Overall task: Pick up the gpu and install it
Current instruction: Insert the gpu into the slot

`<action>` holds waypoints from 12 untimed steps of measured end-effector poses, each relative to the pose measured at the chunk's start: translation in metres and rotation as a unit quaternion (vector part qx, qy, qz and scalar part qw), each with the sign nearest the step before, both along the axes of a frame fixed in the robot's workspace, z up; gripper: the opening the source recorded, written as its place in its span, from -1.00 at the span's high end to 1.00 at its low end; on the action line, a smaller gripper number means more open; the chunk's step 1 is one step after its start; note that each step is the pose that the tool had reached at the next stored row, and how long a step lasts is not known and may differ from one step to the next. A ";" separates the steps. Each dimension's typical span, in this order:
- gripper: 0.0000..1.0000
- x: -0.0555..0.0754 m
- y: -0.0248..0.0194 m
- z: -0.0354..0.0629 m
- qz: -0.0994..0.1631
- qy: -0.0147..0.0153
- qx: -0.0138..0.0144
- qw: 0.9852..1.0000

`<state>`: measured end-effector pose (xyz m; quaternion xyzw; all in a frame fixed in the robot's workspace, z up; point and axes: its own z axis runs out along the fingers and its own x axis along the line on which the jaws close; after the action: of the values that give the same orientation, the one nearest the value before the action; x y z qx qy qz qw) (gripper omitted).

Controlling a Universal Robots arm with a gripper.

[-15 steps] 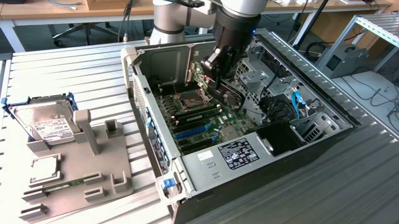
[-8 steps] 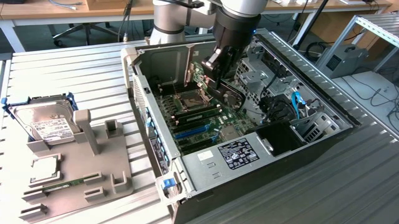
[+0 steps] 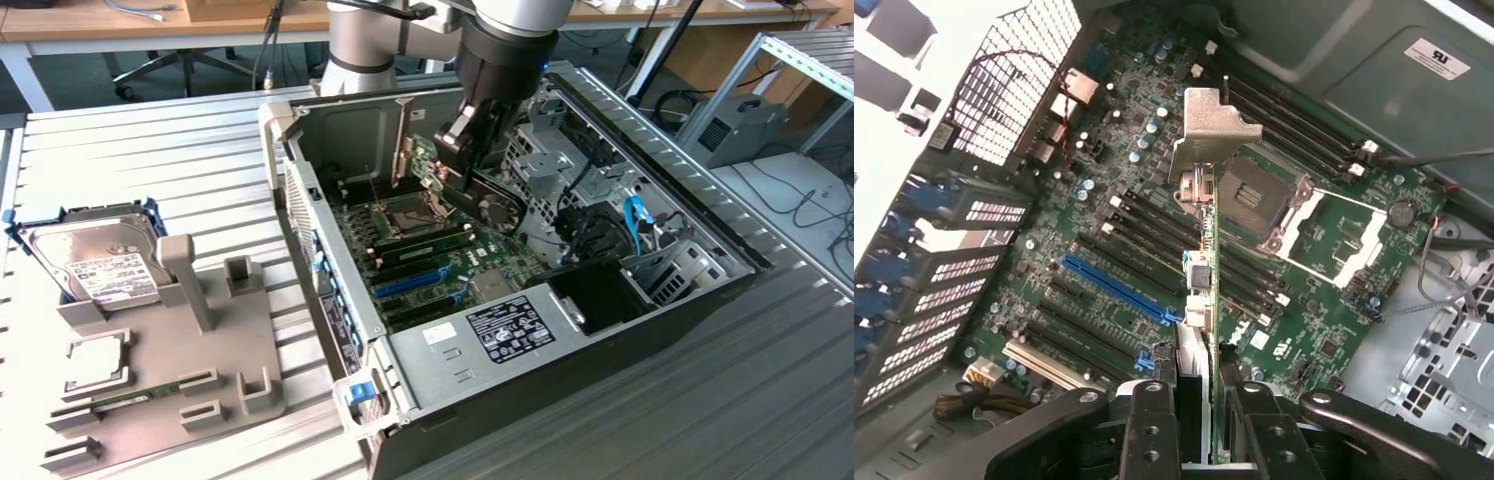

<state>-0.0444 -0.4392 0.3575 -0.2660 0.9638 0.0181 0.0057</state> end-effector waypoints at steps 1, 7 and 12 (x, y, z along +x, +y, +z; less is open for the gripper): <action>0.47 0.000 0.0000 0.0000 0.003 0.000 0.000 1.000; 0.47 0.000 0.0000 -0.0001 0.021 0.000 0.000 1.000; 0.47 0.000 0.0000 -0.0001 0.038 0.000 0.000 0.999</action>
<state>-0.0444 -0.4392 0.3574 -0.3023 0.9530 0.0183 0.0050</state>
